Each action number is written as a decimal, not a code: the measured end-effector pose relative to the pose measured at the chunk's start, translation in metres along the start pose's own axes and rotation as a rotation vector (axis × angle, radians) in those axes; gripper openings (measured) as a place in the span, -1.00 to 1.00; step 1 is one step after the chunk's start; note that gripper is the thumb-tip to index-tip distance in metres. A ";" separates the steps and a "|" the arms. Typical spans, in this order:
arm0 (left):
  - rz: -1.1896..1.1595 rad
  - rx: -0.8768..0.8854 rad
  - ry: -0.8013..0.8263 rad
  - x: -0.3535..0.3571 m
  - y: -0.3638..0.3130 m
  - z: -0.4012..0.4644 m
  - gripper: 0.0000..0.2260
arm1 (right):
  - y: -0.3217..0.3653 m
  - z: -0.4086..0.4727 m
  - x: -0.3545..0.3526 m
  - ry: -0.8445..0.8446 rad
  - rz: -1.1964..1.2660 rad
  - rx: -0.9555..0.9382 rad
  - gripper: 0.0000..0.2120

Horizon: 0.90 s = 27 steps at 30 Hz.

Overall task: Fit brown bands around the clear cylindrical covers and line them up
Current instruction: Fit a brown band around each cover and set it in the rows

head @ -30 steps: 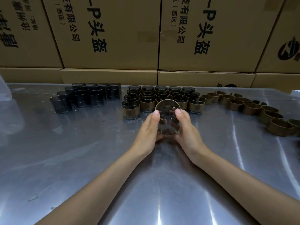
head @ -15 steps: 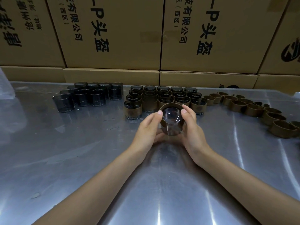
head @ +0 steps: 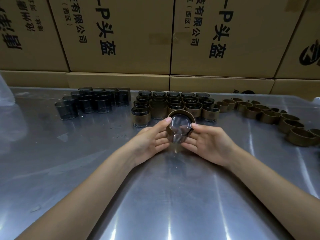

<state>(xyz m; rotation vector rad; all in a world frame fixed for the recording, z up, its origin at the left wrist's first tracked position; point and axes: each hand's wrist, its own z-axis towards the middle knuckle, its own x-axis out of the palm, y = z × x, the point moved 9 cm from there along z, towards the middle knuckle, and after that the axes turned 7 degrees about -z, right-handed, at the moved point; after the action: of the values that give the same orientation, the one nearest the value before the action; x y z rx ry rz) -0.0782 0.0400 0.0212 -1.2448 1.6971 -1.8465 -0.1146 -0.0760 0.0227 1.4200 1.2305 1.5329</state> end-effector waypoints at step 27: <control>0.006 0.075 0.000 0.015 -0.002 -0.006 -0.54 | 0.002 -0.001 0.003 -0.266 -0.182 -0.044 -0.55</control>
<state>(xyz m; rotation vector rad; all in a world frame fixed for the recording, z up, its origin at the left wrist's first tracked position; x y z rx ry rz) -0.0907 0.0329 0.0297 -1.2081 1.6140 -1.8886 -0.1161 -0.0740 0.0261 1.3914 1.1225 1.1988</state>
